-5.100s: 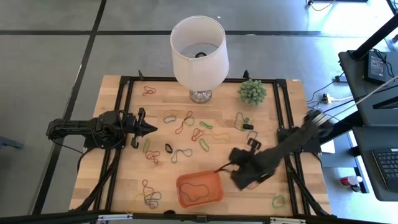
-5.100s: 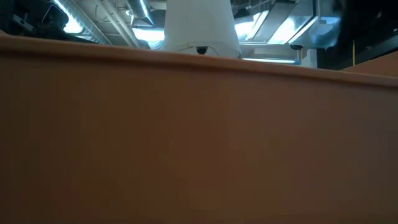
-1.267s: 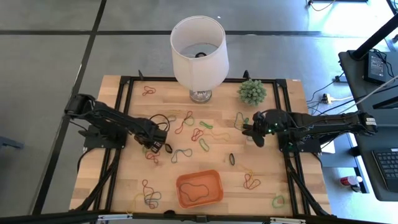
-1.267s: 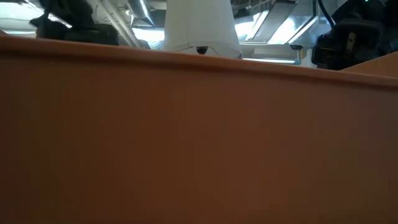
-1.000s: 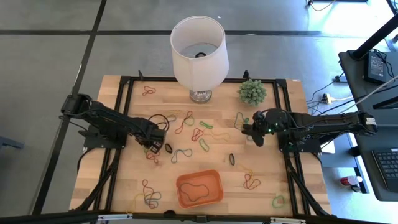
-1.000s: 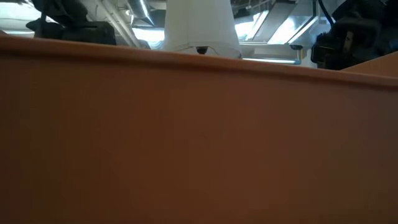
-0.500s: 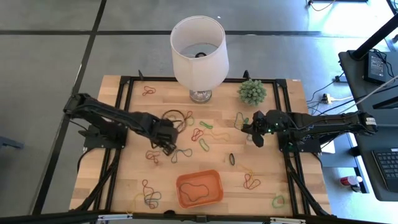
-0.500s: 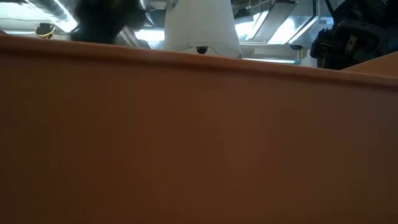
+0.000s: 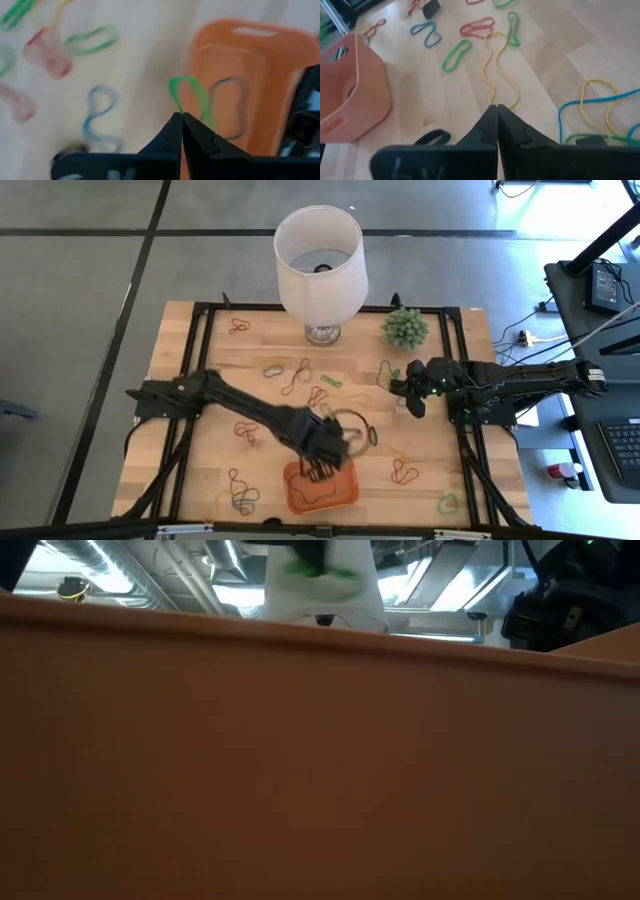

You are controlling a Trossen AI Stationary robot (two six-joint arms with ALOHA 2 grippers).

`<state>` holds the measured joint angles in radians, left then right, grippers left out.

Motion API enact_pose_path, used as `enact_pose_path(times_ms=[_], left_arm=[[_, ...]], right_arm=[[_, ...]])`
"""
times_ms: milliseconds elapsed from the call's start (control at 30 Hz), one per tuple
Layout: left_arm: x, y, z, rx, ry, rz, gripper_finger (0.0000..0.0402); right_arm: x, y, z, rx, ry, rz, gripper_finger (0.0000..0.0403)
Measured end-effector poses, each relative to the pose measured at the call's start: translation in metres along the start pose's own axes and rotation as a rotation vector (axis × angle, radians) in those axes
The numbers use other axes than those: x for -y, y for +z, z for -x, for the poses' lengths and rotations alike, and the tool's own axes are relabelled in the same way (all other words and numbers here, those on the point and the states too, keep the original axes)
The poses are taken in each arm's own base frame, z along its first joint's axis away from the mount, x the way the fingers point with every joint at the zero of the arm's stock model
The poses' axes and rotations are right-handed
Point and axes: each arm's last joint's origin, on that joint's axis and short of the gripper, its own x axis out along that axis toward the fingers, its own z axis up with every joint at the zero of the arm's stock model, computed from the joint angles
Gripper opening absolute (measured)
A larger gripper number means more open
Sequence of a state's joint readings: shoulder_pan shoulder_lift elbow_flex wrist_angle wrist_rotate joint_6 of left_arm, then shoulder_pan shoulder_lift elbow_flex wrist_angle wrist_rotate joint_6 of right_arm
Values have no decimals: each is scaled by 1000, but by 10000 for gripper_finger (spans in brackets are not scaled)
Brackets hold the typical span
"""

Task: Pick and place rubber bands into bin
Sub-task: Put the green rubber band into the orange bin, then put the black rubber band into the orange bin

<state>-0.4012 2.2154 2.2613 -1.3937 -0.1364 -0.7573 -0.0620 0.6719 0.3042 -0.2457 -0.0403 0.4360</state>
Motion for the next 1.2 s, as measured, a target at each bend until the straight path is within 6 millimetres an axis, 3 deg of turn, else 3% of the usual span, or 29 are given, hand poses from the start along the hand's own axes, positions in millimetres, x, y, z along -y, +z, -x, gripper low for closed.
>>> enact_pose_path(times_ms=[233, 367, 467, 767, 900, 1033, 1200], left_arm=[[41, -9, -55, -57, -44, -42, 2], [53, -17, -81, -121, -49, 7, 2], [58, -19, -88, -122, -59, 1, 7], [60, -19, -86, -109, -70, 40, 103], [55, -16, -74, -99, -78, 74, 130], [39, -12, -50, -106, -39, 158, 123], [22, -7, -20, -2, 25, 130, 61]], right_arm=[[2, -5, 0, -52, -4, 46, 0], [1, -5, 0, -68, 15, 48, 0], [1, -6, 0, -75, 23, 49, 0], [1, -7, 0, -92, 24, 47, 0], [1, -7, 0, -92, 24, 47, 0], [1, -7, 0, -90, 25, 47, 0], [1, -6, 0, -77, 30, 44, 2]])
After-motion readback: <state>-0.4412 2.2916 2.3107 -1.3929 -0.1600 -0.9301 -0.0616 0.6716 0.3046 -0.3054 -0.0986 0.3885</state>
